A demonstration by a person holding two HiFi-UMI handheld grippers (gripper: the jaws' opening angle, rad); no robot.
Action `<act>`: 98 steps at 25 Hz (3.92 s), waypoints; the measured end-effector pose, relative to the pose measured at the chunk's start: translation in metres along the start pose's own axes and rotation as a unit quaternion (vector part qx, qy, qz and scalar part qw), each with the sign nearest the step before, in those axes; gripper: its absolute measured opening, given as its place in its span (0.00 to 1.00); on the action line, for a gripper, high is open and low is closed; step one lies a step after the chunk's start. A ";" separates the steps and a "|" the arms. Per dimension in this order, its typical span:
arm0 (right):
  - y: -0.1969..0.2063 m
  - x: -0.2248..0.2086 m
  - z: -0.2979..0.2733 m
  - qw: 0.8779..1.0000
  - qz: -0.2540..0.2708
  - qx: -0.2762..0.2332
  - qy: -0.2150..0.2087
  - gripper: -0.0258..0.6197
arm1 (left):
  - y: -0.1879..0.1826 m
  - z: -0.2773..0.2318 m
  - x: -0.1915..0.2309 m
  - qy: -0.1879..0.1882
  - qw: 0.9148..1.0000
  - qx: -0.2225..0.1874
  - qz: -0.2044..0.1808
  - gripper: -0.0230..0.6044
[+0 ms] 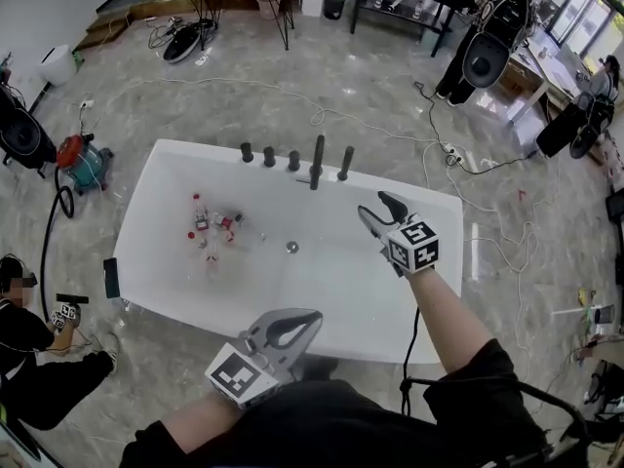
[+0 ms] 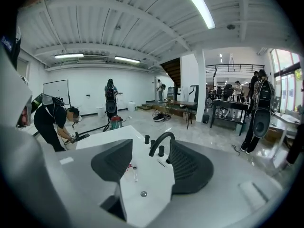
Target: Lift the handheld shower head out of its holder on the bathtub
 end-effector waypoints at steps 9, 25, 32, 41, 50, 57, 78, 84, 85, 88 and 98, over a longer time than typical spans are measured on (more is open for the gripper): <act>0.022 -0.038 -0.071 0.998 0.011 0.055 0.012 0.38 | 0.002 -0.001 0.043 0.000 1.000 -0.001 0.010 0.04; 0.091 -0.124 -0.190 0.992 -0.013 0.110 0.065 0.38 | 0.041 -0.006 0.104 -0.019 1.000 0.011 0.022 0.04; 0.124 -0.150 -0.230 0.988 0.010 0.138 0.075 0.38 | 0.062 -0.006 0.129 -0.028 0.999 0.018 0.022 0.04; 0.155 -0.187 -0.274 0.983 -0.002 0.142 0.114 0.38 | 0.090 0.003 0.147 -0.040 0.999 0.033 0.011 0.04; 0.183 -0.200 -0.296 0.981 -0.011 0.122 0.153 0.37 | 0.126 0.015 0.156 -0.052 0.997 0.046 0.027 0.04; 0.199 -0.203 -0.299 0.979 -0.015 0.112 0.171 0.27 | 0.145 0.026 0.157 -0.050 0.997 0.061 0.012 0.04; 0.108 -0.130 -0.176 0.980 0.002 0.037 0.195 0.24 | 0.083 0.013 0.092 -0.042 0.998 0.006 0.052 0.04; 0.082 -0.078 -0.112 0.980 -0.007 0.021 0.200 0.24 | 0.055 0.016 0.065 -0.027 0.999 -0.001 0.048 0.04; 0.079 -0.068 -0.102 0.980 -0.012 0.019 0.200 0.24 | 0.051 0.016 0.060 -0.021 0.999 0.000 0.045 0.04; 0.071 -0.042 -0.073 0.980 -0.017 0.012 0.196 0.24 | 0.037 0.015 0.046 -0.005 0.999 0.001 0.034 0.04; 0.045 0.034 0.027 0.981 -0.028 -0.018 0.192 0.24 | 0.004 0.019 0.005 0.029 0.999 0.006 0.016 0.04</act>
Point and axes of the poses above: the fingertips, and each gripper's own axes: z backward along the fingers, x to its left, y out of its underside, the point moved 10 cm from there along z, backward along the fingers, and after that the axes turned 13 degrees about -x, right-handed, at the moved point
